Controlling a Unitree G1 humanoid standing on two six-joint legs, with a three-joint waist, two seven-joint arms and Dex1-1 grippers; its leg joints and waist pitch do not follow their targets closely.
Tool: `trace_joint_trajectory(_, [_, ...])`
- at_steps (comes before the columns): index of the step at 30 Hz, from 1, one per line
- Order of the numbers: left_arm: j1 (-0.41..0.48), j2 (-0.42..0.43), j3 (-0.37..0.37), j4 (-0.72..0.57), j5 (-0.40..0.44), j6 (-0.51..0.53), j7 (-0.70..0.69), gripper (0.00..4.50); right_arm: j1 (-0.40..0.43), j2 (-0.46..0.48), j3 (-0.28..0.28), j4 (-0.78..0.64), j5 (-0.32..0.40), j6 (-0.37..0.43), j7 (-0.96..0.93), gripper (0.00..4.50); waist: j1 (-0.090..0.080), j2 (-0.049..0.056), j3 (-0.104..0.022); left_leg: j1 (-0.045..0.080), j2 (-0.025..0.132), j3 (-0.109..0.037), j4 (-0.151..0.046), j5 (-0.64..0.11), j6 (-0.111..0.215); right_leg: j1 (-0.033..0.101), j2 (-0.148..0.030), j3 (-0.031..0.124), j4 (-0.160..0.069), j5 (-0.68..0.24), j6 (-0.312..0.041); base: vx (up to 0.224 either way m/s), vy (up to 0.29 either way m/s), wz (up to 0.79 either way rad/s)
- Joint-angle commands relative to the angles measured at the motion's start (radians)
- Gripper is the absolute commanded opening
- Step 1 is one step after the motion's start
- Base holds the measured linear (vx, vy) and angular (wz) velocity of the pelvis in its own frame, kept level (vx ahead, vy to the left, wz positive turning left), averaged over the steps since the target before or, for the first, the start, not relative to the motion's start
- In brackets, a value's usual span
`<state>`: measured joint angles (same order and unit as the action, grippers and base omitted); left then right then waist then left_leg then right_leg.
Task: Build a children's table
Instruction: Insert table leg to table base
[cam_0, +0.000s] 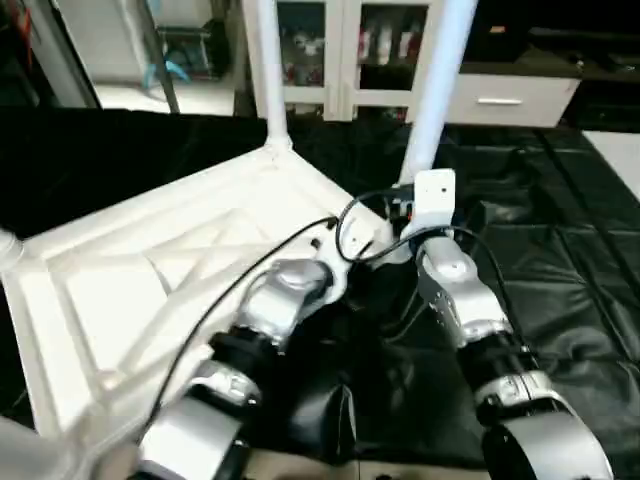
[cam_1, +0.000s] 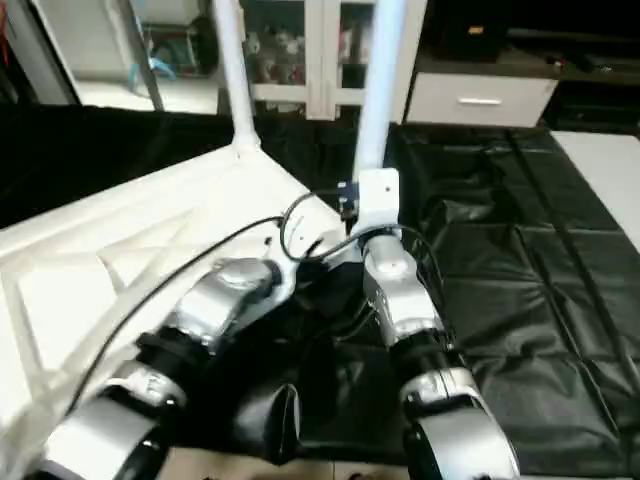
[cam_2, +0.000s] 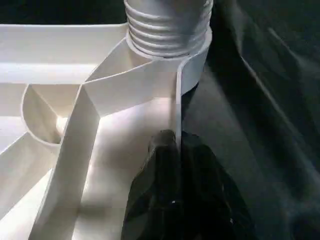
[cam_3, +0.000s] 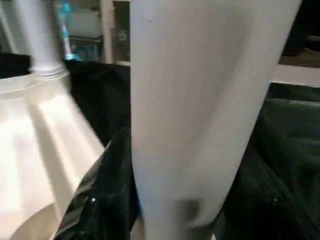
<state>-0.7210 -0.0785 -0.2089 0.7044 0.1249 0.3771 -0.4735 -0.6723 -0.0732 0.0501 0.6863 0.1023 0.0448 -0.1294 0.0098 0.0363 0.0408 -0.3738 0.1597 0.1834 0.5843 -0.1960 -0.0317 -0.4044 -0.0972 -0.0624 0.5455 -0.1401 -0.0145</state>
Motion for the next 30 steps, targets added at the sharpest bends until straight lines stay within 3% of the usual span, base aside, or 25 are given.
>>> trace_joint_trajectory(1, [-0.039,-0.036,0.022,-0.04,-0.045,-0.043,0.007,0.0,0.032,-0.019,-0.047,0.149,-0.039,0.042,-0.079,1.84,0.009,-0.019,-0.068,0.006,0.052,-0.016,-0.069,-0.157,0.097,0.046,-0.058,0.034,-0.038,-0.133,-0.222,0.079,-0.026,0.04])
trace_joint_trajectory(4, [-0.039,-0.042,0.021,-0.036,-0.04,-0.044,0.013,0.0,0.012,-0.015,-0.058,0.198,-0.036,0.011,-0.094,1.84,0.02,-0.016,-0.074,0.007,0.051,-0.013,-0.056,-0.035,0.162,0.049,-0.054,0.03,-0.018,0.002,-0.257,0.062,-0.032,-0.01])
trace_joint_trajectory(6, [-0.04,-0.04,0.021,-0.031,-0.039,-0.039,0.023,0.0,0.001,-0.012,-0.066,0.228,-0.035,-0.014,-0.102,1.84,0.028,-0.018,-0.073,0.003,0.051,-0.011,-0.05,-0.021,0.183,0.047,-0.055,0.031,-0.015,-0.001,-0.269,0.0,0.0,0.0])
trace_joint_trajectory(9, [-0.044,-0.038,0.023,-0.024,-0.039,-0.033,0.028,0.0,-0.011,-0.011,-0.074,0.253,-0.025,-0.04,-0.097,1.84,0.031,-0.014,-0.066,0.006,0.055,-0.009,-0.054,-0.083,0.167,0.041,-0.053,0.029,-0.025,-0.1,-0.26,0.0,0.0,0.0])
trace_joint_trajectory(12, [-0.045,-0.036,0.025,-0.021,-0.037,-0.031,0.028,0.0,-0.022,-0.013,-0.067,0.268,-0.026,-0.063,-0.078,1.84,0.025,-0.012,-0.063,0.01,0.06,-0.012,-0.064,-0.177,0.097,0.041,-0.048,0.027,-0.032,-0.19,-0.229,0.0,0.0,0.0])
trace_joint_trajectory(15, [-0.045,-0.032,0.028,-0.019,-0.037,-0.032,0.026,0.0,-0.029,-0.013,-0.065,0.268,-0.019,-0.086,-0.046,1.84,0.024,-0.011,-0.067,0.008,0.059,-0.013,-0.063,-0.165,0.087,0.043,-0.047,0.028,-0.026,-0.144,-0.228,0.0,0.0,0.0])
trace_joint_trajectory(17, [-0.045,-0.031,0.029,-0.018,-0.037,-0.032,0.025,0.0,-0.032,-0.013,-0.065,0.27,-0.015,-0.095,-0.033,2.4,0.024,-0.013,-0.069,0.007,0.058,-0.011,-0.06,-0.141,0.097,0.045,-0.049,0.029,-0.021,-0.1,-0.238,0.0,0.0,0.0])
trace_joint_trajectory(21, [-0.046,-0.012,0.029,-0.016,-0.038,-0.035,0.012,0.0,-0.032,-0.018,-0.063,0.249,-0.008,-0.134,0.036,2.68,0.033,-0.014,-0.073,0.01,0.056,-0.005,-0.052,-0.11,0.13,0.045,-0.051,0.03,-0.016,-0.056,-0.266,0.0,0.0,0.0])
trace_joint_trajectory(23, [-0.046,0.0,0.028,-0.014,-0.039,-0.038,-0.001,0.0,-0.027,-0.023,-0.061,0.226,0.0,-0.145,0.08,2.82,0.036,-0.016,-0.073,0.004,0.057,-0.005,-0.05,-0.07,0.154,0.049,-0.051,0.028,-0.01,-0.024,-0.269,0.0,0.0,0.0])
trace_joint_trajectory(24, [-0.045,0.017,0.026,-0.017,-0.04,-0.039,-0.023,0.0,-0.007,-0.036,-0.05,0.163,0.013,-0.137,0.139,2.9,0.039,-0.016,-0.07,0.005,0.059,-0.004,-0.049,-0.072,0.169,0.049,-0.052,0.028,-0.013,-0.04,-0.268,0.0,0.0,0.0])
trace_joint_trajectory(27, [-0.045,0.03,0.026,-0.018,-0.042,-0.039,-0.04,0.0,0.018,-0.06,-0.033,0.096,0.008,-0.135,0.186,3.19,0.039,-0.016,-0.07,0.004,0.06,-0.005,-0.049,-0.072,0.169,0.048,-0.052,0.028,-0.014,-0.064,-0.269,0.0,0.0,0.0])
trace_joint_trajectory(30, [-0.045,0.037,0.026,-0.019,-0.042,-0.04,-0.047,0.0,0.037,-0.074,-0.03,0.049,0.013,-0.126,0.208,3.45,0.04,-0.018,-0.067,0.005,0.06,-0.004,-0.051,-0.112,0.146,0.045,-0.051,0.029,-0.021,-0.135,-0.254,0.0,0.0,0.0])
